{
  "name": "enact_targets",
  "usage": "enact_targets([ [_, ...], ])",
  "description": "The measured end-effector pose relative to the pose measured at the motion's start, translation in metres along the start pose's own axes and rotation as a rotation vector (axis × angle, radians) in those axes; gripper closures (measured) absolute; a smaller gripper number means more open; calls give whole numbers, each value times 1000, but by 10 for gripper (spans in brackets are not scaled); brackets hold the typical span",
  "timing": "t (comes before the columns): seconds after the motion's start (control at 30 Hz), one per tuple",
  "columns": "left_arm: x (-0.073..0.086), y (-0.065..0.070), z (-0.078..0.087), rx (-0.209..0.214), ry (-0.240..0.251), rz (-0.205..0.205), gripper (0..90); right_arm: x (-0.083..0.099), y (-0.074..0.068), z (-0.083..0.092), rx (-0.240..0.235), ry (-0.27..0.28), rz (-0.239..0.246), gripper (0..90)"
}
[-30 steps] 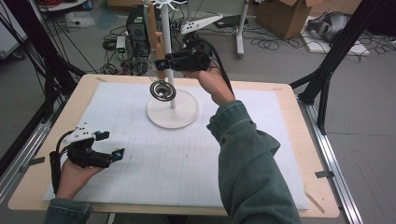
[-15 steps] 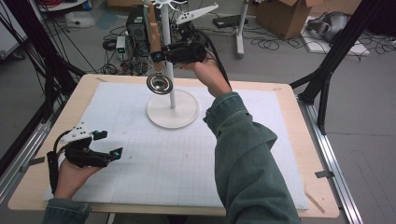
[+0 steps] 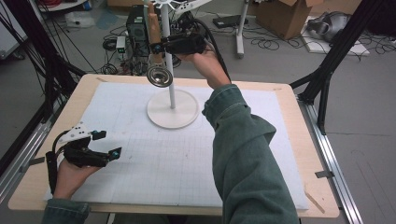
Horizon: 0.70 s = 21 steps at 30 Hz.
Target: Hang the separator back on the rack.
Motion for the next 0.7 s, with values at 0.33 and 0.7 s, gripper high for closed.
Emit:
enact_targets([
  [0.33,0,-2,1,0,3,7,60,-8,10,4,21,5,-8,724],
  [0.7,0,-5,2,-3,5,11,60,-14,20,6,35,8,-27,725],
])
Point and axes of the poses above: each handheld gripper's, and its own axes: z roughly backward along the jaws, x roughly out of its underside, y roughly to its right, the point moved 7 cm from there along -z, roughly forward along the jaws, and after that the axes turned 14 degrees about -x, right-handed, at the moved point
